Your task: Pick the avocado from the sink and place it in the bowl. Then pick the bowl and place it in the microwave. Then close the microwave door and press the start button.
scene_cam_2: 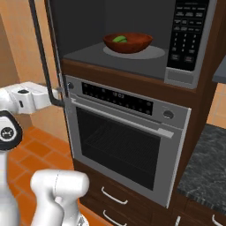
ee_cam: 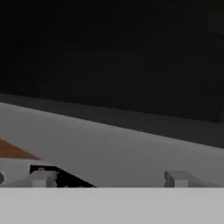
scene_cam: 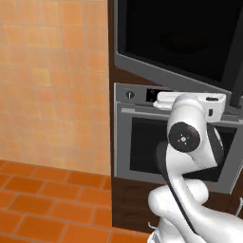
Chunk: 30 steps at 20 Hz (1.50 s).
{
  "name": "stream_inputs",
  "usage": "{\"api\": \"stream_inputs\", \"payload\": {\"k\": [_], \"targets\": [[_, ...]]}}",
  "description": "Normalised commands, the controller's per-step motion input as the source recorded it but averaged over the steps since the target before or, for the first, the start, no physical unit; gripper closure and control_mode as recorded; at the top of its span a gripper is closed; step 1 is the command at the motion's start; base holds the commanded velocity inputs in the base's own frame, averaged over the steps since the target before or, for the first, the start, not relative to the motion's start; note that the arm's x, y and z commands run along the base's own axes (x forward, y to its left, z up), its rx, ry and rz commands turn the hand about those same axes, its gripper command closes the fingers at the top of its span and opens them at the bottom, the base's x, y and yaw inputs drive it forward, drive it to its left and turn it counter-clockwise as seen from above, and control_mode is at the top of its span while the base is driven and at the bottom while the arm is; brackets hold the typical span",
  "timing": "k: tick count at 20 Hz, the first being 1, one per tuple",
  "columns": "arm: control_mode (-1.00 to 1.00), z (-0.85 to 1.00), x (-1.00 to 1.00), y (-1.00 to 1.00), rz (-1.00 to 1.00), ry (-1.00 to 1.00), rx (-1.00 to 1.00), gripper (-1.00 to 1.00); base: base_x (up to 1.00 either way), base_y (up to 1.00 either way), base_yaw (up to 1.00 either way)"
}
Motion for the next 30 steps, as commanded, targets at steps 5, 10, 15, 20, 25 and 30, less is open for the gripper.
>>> {"api": "stream_inputs", "payload": {"k": [5,10,15,20,25,30], "targets": [[-1.00,0.23,0.61,-0.78,0.00,-0.04,0.20,-1.00,0.00,0.00,0.00],[-1.00,0.06,0.64,-0.42,0.00,-0.07,0.16,-1.00,0.00,0.00,0.00],[-1.00,0.01,0.94,-0.21,0.00,0.00,0.12,-1.00,0.00,0.00,0.00],[-1.00,0.12,0.76,-0.18,0.00,-0.02,0.07,-1.00,0.00,0.00,0.00],[-1.00,0.05,0.69,-0.16,-0.02,-0.01,0.01,-1.00,0.00,0.00,0.00],[-1.00,0.00,0.83,-0.19,-0.03,0.01,0.01,-1.00,0.00,0.00,0.00]]}}
